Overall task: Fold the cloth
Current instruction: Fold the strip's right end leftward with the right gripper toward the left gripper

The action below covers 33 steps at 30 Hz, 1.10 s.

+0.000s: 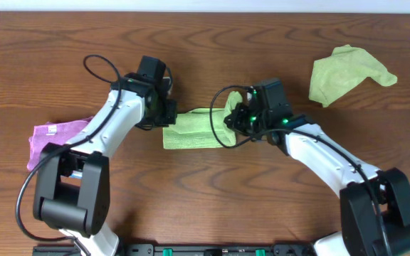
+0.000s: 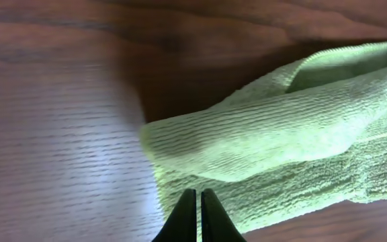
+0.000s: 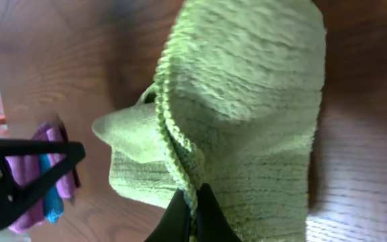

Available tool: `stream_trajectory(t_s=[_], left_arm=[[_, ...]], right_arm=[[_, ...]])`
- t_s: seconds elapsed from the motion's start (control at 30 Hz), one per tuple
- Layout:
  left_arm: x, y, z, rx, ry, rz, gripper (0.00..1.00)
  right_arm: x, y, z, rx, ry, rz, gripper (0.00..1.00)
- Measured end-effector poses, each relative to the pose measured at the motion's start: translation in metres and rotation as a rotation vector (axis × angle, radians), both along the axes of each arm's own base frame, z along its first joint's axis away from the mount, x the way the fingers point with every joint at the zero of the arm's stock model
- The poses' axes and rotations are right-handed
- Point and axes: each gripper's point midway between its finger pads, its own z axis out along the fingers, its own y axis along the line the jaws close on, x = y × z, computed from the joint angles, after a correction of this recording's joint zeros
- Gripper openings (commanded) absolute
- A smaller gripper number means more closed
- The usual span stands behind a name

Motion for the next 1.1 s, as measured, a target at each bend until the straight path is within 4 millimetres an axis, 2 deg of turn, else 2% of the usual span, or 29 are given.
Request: stream_trajectory(t_s=[0.3, 0.47, 0.93, 1.1], left_arm=[[0.005, 0.033, 0.034, -0.013, -0.060, 0.089, 0.06], [-0.001, 0.047, 0.033, 0.002, -0.029, 0.117, 0.06], [-0.004, 0.051, 0.033, 0.017, -0.018, 0.121, 0.06], [-0.006, 0.055, 0.036, 0.021, -0.019, 0.131, 0.06]], right_arm=[[-0.001, 0.028, 0.018, 0.016, -0.048, 0.061, 0.01], [-0.002, 0.041, 0.027, 0.020, -0.074, 0.089, 0.01], [-0.008, 0.065, 0.034, 0.016, -0.139, 0.132, 0.01], [-0.006, 0.066, 0.035, 0.014, -0.154, 0.126, 0.01]])
